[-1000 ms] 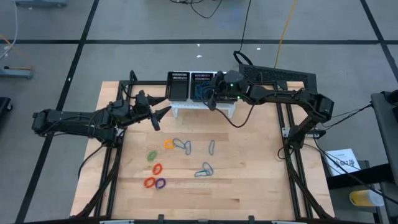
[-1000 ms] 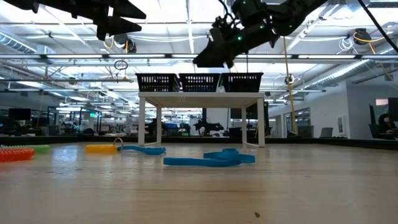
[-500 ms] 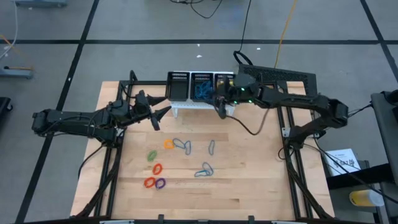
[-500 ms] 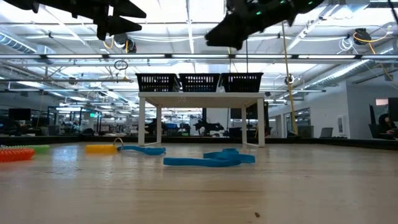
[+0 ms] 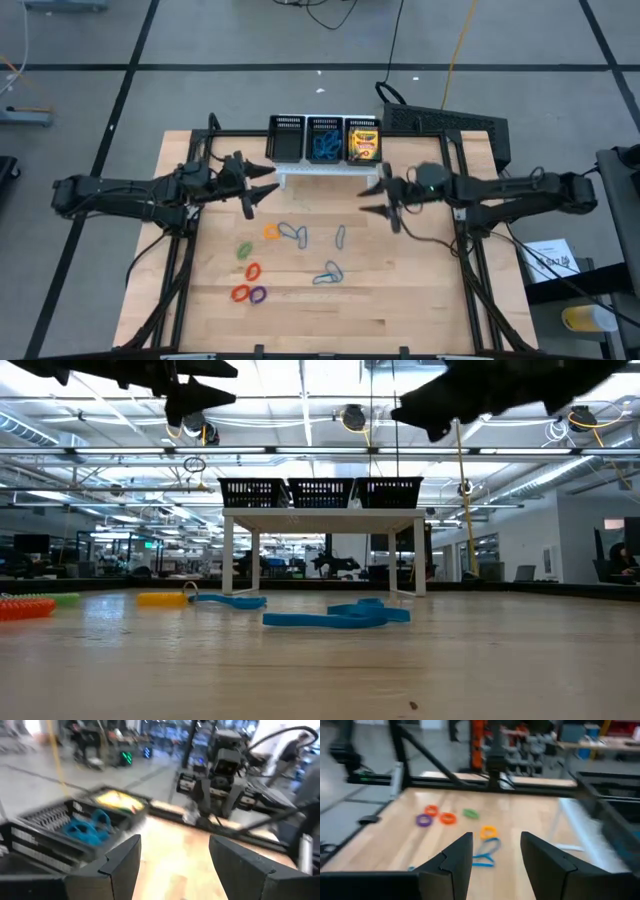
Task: Pick & Place Office Desk Supplies
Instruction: Put the blue rubber band into the middle black bin
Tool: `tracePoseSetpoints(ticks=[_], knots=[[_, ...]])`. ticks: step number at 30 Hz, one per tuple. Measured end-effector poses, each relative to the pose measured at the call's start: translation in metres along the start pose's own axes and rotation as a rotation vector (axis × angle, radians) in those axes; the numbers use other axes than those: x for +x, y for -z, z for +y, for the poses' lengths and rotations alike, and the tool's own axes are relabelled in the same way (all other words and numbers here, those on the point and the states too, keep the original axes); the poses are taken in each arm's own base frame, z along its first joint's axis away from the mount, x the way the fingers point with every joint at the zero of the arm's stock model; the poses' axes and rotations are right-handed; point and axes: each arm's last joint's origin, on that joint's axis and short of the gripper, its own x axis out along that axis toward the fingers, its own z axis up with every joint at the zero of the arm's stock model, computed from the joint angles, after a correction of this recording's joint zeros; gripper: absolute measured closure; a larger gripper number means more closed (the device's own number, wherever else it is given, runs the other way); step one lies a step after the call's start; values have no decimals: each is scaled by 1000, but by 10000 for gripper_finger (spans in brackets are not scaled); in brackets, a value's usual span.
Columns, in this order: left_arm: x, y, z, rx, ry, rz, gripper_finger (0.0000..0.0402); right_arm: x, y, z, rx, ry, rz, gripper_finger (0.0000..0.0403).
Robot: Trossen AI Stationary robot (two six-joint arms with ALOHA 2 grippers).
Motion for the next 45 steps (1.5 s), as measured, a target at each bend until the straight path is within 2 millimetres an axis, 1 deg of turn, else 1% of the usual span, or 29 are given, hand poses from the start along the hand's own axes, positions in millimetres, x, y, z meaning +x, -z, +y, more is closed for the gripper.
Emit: tracePoseSetpoints(ticks=[2, 5, 9, 13, 17, 25, 29, 31, 34, 39, 41, 45], knots=[[5, 6, -2, -24, 45, 45, 158, -2, 15, 8, -12, -26, -31, 248], [16, 18, -10, -34, 137, 123, 158, -6, 31, 16, -25, -50, -74, 248], [32, 43, -24, -12, 196, 260, 158, -9, 45, 22, -15, -75, -82, 248], [40, 64, -35, -15, 207, 363, 158, -10, 51, 22, 19, -76, -66, 248], [48, 78, -43, -11, 227, 405, 158, -8, 55, 22, 25, -72, -47, 248], [65, 93, -50, -33, 245, 381, 158, 9, 78, 32, 63, -98, 82, 248], [73, 101, -58, -104, 218, 430, 158, 12, 81, 35, 62, -113, 101, 248], [79, 101, -64, -104, 210, 473, 158, 12, 81, 35, 63, -114, 103, 248], [90, 101, -80, -20, 240, 512, 158, 12, 80, 35, 62, -112, 92, 248], [109, 113, -107, 176, 334, 532, 158, 12, 80, 35, 61, -113, 90, 248], [117, 120, -113, 203, 344, 544, 158, 12, 80, 35, 61, -112, 89, 248], [132, 135, -120, 219, 347, 559, 158, 12, 80, 34, 55, -111, 89, 248]])
